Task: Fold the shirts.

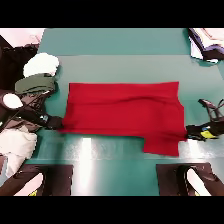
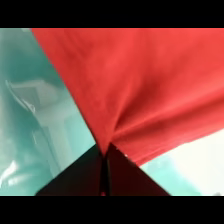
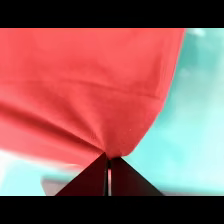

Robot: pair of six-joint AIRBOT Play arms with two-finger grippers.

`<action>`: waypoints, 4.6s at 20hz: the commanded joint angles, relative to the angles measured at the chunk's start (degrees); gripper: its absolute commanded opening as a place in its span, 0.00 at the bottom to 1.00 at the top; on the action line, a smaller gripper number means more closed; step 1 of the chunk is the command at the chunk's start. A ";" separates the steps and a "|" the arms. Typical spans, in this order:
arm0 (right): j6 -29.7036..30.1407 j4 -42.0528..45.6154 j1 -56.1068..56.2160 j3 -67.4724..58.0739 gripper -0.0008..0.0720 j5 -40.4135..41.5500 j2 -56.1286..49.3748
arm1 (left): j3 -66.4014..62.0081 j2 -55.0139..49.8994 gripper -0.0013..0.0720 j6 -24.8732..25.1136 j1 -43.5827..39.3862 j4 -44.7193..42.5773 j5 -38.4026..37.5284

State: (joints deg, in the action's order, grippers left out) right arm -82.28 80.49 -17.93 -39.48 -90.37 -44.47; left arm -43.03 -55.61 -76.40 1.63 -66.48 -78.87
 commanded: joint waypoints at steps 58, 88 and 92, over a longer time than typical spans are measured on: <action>13.73 -36.28 -1.99 -36.94 0.03 5.16 -40.17 | -34.53 -33.57 0.06 -1.64 -22.93 14.40 16.48; 7.15 -38.38 48.57 -76.43 0.03 18.10 -62.62 | -60.76 -29.29 0.06 -5.70 -4.00 -9.97 -0.15; 13.99 -44.02 56.08 -80.63 0.83 23.87 -69.40 | -60.76 -27.41 0.06 -5.70 -4.02 -10.27 -0.57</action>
State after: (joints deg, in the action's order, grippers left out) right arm -72.84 40.34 33.45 -117.86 -70.83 -109.86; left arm -103.77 -84.97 -82.19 -3.40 -76.07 -78.61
